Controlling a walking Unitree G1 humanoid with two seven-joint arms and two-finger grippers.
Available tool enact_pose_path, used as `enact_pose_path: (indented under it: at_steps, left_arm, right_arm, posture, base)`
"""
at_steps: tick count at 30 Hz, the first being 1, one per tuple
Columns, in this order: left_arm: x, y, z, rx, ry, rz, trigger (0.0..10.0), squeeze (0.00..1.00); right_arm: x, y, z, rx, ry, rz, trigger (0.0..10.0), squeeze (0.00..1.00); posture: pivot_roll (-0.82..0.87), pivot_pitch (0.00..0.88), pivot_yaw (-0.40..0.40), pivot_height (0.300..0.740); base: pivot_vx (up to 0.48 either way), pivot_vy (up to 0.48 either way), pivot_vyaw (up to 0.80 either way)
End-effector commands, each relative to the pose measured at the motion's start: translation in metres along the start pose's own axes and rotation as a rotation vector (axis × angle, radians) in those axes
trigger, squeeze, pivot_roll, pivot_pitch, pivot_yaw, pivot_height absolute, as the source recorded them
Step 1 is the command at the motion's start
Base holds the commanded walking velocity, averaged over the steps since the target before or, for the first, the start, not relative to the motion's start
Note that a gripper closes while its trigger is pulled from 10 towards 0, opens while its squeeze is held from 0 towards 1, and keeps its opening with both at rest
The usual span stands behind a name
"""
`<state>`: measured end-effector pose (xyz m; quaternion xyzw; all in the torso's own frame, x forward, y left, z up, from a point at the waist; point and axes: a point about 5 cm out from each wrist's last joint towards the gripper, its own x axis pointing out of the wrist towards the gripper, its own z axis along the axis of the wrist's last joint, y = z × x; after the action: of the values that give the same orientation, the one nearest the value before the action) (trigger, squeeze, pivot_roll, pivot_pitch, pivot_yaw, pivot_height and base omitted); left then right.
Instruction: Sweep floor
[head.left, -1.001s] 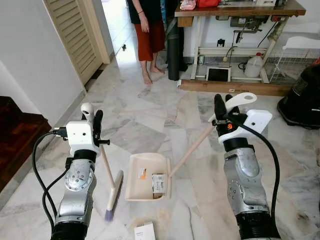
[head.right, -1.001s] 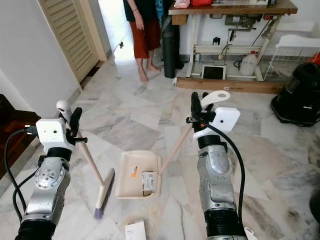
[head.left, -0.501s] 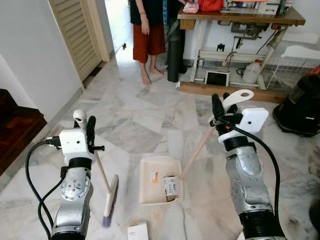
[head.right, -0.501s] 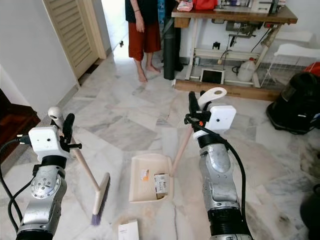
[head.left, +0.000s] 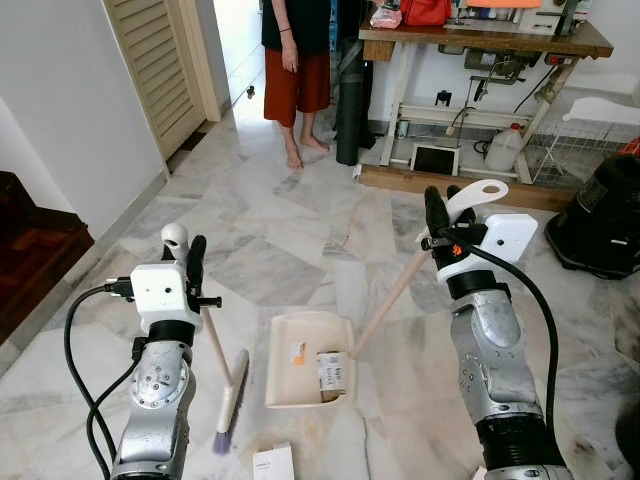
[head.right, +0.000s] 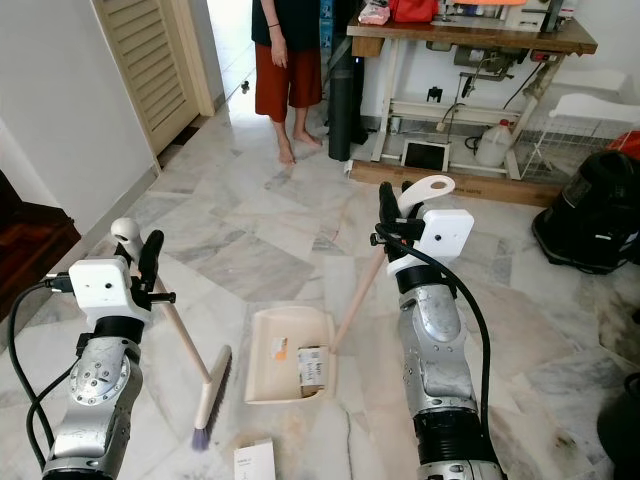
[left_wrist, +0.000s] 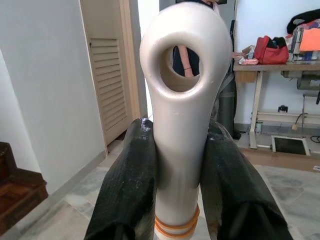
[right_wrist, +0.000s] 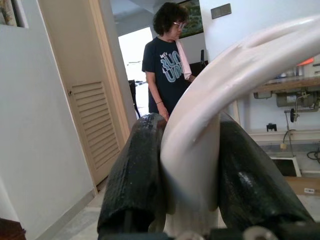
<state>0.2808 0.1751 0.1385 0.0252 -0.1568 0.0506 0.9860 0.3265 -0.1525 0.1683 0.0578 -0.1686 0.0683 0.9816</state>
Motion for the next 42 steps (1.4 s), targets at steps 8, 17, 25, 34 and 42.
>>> enact_pose_path:
  at_steps: [8, 17, 25, 34, 42]
  left_arm:
    - [0.01, -0.03, 0.007, -0.07, -0.033, -0.097, 10.0, 0.0]
    - [0.008, -0.022, 0.008, -0.049, -0.043, -0.068, 10.0, 0.0]
    - [0.007, -0.017, 0.008, -0.039, -0.04, -0.056, 10.0, 0.0]
    - [0.012, -0.023, 0.009, -0.053, -0.044, -0.067, 10.0, 0.0]
    - [0.012, -0.021, 0.007, -0.049, -0.041, -0.062, 10.0, 0.0]
  right_arm:
    - [0.0, -0.011, 0.017, 0.006, -0.077, -0.059, 10.0, 0.0]
    - [0.005, -0.007, 0.015, 0.013, -0.069, -0.047, 10.0, 0.0]
    - [0.005, -0.006, 0.015, 0.014, -0.071, -0.052, 10.0, 0.0]
    - [0.004, -0.009, 0.016, 0.004, -0.067, -0.062, 10.0, 0.0]
    - [0.005, -0.009, 0.016, 0.002, -0.069, -0.063, 10.0, 0.0]
  posture:
    - [-0.04, 0.0, 0.035, 0.74]
    - [0.01, 0.0, 0.015, 0.74]
    - [0.0, 0.0, 0.016, 0.74]
    - [-0.01, 0.0, 0.022, 0.74]
    - [-0.02, 0.0, 0.022, 0.74]
  base:
    - [0.0, 0.0, 0.0]
    - [0.0, 0.0, 0.0]
    - [0.0, 0.0, 0.0]
    - [0.0, 0.0, 0.0]
    - [0.0, 0.0, 0.0]
